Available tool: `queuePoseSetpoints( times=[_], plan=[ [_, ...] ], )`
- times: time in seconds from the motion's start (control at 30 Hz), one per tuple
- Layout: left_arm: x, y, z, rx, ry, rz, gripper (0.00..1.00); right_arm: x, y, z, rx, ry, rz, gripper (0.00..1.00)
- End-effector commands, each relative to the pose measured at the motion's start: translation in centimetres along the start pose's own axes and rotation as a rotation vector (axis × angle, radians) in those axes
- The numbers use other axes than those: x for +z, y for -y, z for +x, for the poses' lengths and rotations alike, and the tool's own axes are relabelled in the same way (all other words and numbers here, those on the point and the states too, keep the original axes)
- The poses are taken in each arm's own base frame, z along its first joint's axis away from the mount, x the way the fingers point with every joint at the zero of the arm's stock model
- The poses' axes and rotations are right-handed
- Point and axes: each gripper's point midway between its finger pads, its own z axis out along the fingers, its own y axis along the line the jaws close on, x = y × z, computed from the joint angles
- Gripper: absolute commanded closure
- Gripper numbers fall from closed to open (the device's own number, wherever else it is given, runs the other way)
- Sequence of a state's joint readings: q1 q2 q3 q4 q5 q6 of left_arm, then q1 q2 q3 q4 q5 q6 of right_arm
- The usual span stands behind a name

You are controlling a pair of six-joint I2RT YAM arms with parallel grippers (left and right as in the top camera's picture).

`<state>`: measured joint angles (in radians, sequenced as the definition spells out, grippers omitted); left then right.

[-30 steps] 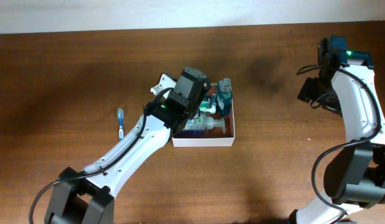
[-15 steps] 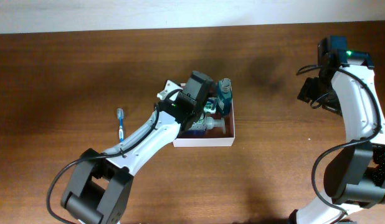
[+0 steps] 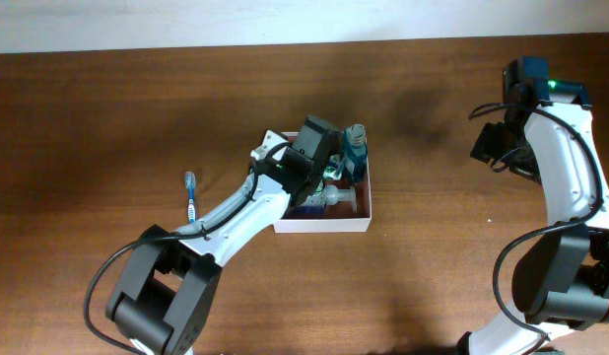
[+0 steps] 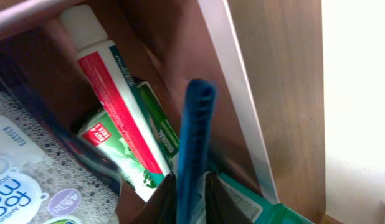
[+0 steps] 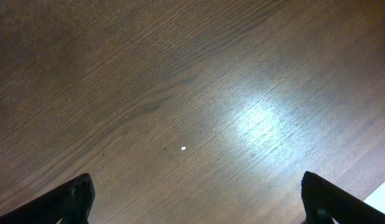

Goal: Pack container
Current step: 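Carry the comb into the pink box and lower it in, then release the comb and withdraw the left gripper to the toothbrush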

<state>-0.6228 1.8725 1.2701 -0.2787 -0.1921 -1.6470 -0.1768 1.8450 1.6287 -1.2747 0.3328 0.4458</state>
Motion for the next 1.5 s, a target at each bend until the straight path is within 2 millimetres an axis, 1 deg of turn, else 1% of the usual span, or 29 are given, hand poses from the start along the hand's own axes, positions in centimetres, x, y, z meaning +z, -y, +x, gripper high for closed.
queuePoseSetpoints(
  times=[0.0,0.2,0.27,0.37,0.43,0.5,0.53,0.6,0.63,0.67,0.73,0.8,0.87,0.93,0.97,1.03,1.1,1.13,1.17,1.2,1.3,1.33,1.37,1.43,1.47],
  plan=[
    [0.0,0.6,0.1,-0.007,0.010,0.014,0.82,-0.1,0.4,0.0,0.010,0.006,0.011,0.01],
    [0.1,0.6,0.1,-0.007,0.011,0.012,0.82,-0.1,0.4,0.0,0.010,0.006,0.011,0.01],
    [0.0,1.0,0.0,-0.012,0.010,0.026,0.82,-0.1,0.4,0.0,0.010,0.006,0.011,0.01],
    [-0.8,1.9,-0.7,-0.022,0.013,0.053,0.83,-0.1,0.4,0.0,0.010,0.006,0.011,0.01],
    [-2.1,3.0,-1.7,-0.005,0.020,0.088,0.83,-0.1,0.4,0.0,0.010,0.006,0.011,0.02],
    [-3.9,4.4,-2.8,0.038,0.035,0.132,0.82,-0.1,0.4,0.0,0.010,0.006,0.011,0.01],
    [-5.0,5.0,-3.4,0.066,0.045,0.150,0.80,-0.1,0.4,0.0,0.010,0.006,0.011,0.01],
    [-7.3,5.6,-5.2,0.114,0.086,0.166,0.79,-0.1,0.4,0.0,0.010,0.006,0.011,0.01],
    [-8.2,5.5,-6.2,0.128,0.118,0.159,0.79,-0.1,0.4,0.0,0.010,0.006,0.011,0.01],
    [-9.5,5.1,-7.8,0.136,0.175,0.138,0.79,-0.1,0.4,0.0,0.010,0.006,0.011,0.01],
    [-11.7,3.7,-10.9,0.127,0.286,0.078,0.79,-0.1,0.4,0.0,0.010,0.006,0.011,0.01],
    [-13.6,1.7,-13.6,0.118,0.376,-0.002,0.79,-0.1,0.4,0.0,0.010,0.006,0.011,0.02],
    [-15.3,-1.1,-15.9,0.127,0.439,-0.115,0.79,-0.1,0.4,0.0,0.010,0.006,0.011,0.01],
    [-16.1,-3.7,-17.3,0.167,0.451,-0.232,0.79,-0.1,0.4,0.0,0.010,0.006,0.011,0.01],
    [-16.3,-4.7,-17.7,0.190,0.447,-0.280,0.79,-0.1,0.4,0.0,0.010,0.006,0.011,0.01],
    [-16.6,-7.9,-18.3,0.234,0.428,-0.420,0.79,-0.1,0.4,0.0,0.010,0.006,0.011,0.01],
    [-16.6,-10.5,-18.6,0.250,0.410,-0.528,0.79,-0.1,0.4,0.0,0.010,0.006,0.011,0.01],
    [-16.4,-12.6,-18.8,0.290,0.384,-0.617,0.85,-0.1,0.4,0.0,0.010,0.006,0.011,0.01],
    [-16.2,-13.3,-18.9,0.318,0.370,-0.650,0.89,-0.1,0.4,0.0,0.010,0.006,0.011,0.01],
    [-15.9,-14.0,-19.0,0.346,0.356,-0.679,0.91,-0.1,0.4,0.0,0.010,0.006,0.011,0.01],
    [-15.2,-15.9,-19.5,0.396,0.321,-0.754,0.91,-0.1,0.4,0.0,0.010,0.006,0.011,0.02],
    [-15.1,-16.5,-19.8,0.411,0.309,-0.777,0.89,-0.1,0.4,0.0,0.010,0.006,0.011,0.01],
    [-15.0,-16.9,-20.0,0.424,0.300,-0.796,0.85,-0.1,0.4,0.0,0.010,0.006,0.011,0.01],
    [-14.8,-17.7,-20.4,0.450,0.276,-0.834,0.80,-0.1,0.4,0.0,0.010,0.006,0.011,0.01],
    [-14.7,-18.0,-20.6,0.464,0.265,-0.848,0.80,-0.1,0.4,0.0,0.010,0.006,0.011,0.01]
  ],
)
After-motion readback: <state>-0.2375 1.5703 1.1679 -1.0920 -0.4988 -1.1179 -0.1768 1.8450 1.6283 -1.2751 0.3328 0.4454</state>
